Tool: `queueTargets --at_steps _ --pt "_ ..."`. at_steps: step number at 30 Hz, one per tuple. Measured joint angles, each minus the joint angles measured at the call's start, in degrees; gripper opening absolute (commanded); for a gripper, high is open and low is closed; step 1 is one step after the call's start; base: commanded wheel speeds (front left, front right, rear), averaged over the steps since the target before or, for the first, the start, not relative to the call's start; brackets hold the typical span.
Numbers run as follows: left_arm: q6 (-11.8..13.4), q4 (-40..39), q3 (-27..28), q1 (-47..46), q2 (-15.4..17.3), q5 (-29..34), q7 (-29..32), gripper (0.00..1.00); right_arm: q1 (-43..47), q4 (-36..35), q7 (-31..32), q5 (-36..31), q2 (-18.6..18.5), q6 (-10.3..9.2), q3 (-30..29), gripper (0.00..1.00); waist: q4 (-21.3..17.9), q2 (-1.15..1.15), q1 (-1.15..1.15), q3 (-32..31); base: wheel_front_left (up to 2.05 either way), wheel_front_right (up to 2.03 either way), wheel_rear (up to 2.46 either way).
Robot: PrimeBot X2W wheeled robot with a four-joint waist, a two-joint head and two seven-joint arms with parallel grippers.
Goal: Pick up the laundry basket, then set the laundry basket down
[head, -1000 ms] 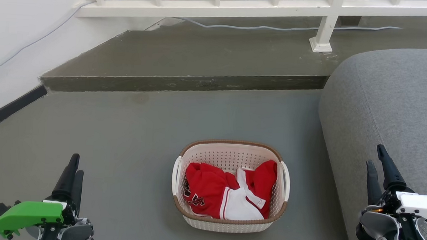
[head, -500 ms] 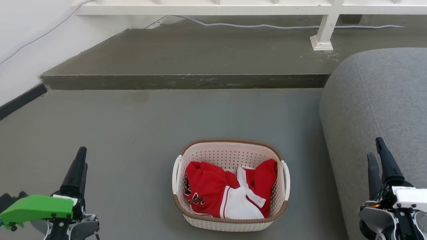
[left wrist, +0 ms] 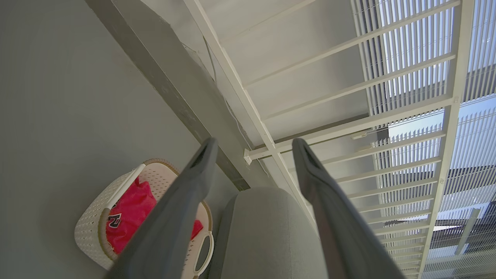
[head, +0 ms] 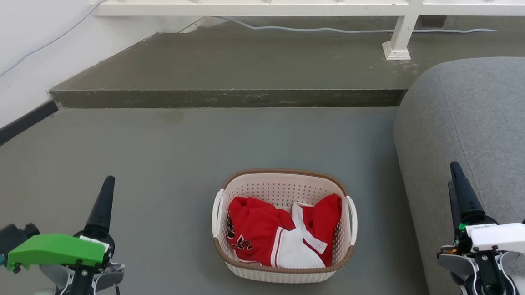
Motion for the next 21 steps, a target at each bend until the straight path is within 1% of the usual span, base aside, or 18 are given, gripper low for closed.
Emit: queueTargets --at_steps 10,13,21 --pt "0.00 -1.52 -0.46 -1.32 0.54 8.94 -1.64 1.00 -0.68 -0.10 -2.26 -6.91 -2.31 0.03 3.50 1.00 0.08 0.00 0.00 0.32 0.00 0.00 0.00" --pt "0.00 -2.07 -1.01 -1.41 0.93 13.49 -2.58 1.00 -1.36 -0.09 -3.04 -10.25 -3.01 0.03 4.68 1.00 0.10 0.00 0.00 0.45 0.00 0.00 0.00" --pt "-0.01 -2.79 -2.15 -1.45 0.98 21.72 -3.94 1.00 -1.90 0.35 -4.61 -16.06 -3.90 0.04 6.35 1.00 0.14 0.00 0.00 0.59 0.00 0.00 0.00"
